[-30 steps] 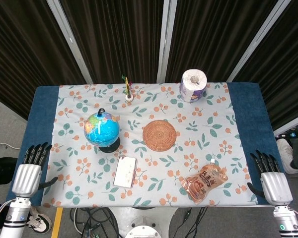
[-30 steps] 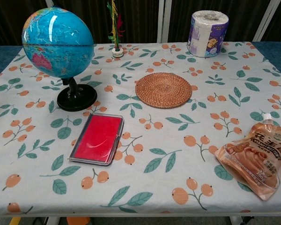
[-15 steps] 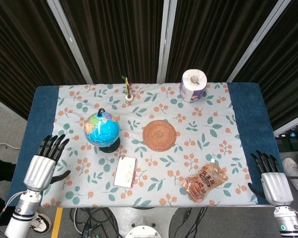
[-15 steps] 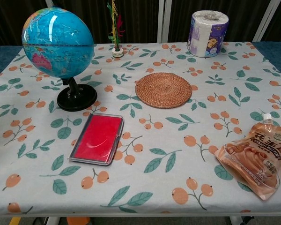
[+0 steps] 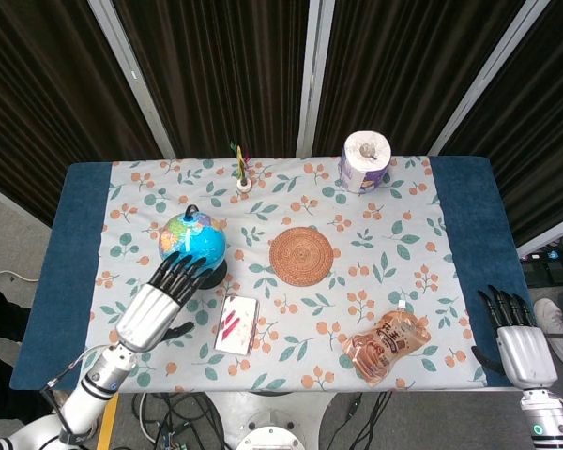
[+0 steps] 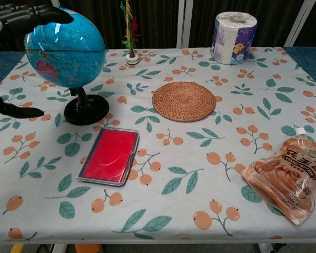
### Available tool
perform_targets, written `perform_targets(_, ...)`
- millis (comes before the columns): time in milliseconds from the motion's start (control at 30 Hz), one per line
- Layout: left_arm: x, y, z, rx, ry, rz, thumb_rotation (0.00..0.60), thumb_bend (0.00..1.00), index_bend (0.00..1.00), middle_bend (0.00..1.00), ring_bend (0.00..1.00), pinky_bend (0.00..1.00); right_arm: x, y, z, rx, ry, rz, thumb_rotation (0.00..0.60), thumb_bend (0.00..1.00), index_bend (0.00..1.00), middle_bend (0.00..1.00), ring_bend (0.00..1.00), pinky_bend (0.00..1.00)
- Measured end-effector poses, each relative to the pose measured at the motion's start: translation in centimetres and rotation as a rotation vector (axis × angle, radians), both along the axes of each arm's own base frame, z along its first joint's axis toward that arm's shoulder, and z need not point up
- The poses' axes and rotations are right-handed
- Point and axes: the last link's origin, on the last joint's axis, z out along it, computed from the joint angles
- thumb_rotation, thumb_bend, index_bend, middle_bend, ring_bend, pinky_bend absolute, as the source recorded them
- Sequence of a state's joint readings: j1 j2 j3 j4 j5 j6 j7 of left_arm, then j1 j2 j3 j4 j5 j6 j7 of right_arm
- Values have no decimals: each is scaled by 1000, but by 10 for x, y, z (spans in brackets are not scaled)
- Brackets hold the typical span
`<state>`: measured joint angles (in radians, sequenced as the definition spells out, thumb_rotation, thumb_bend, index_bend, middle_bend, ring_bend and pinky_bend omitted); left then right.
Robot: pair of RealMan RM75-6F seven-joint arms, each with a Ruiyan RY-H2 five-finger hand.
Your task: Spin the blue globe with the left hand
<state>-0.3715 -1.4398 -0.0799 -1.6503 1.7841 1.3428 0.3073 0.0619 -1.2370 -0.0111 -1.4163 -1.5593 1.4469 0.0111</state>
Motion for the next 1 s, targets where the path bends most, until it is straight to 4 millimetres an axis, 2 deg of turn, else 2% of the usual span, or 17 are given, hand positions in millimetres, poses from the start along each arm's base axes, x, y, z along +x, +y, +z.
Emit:
perform_targets(267,-9,6,-9,-15,17,54,600,0,31,0,0,0,-1,0,1,-5,-1,-1,600,136,0,0,0,0)
perform_targets(567,-25,2,-2,13,11,105,600,0,31,0,0,0,-1,0,0,0,1,-2,600,136,0,0,0,0)
perform_targets(767,-48,-3,3,33,-1,202,600,0,31,0,0,0,0,0,0,-2,2,1,600,136,0,0,0,0)
perform_targets(1000,-87,-13,16,82,-16,376,600,0,31,0,0,0,1,0,-1,1,4,1,600,136,0,0,0,0)
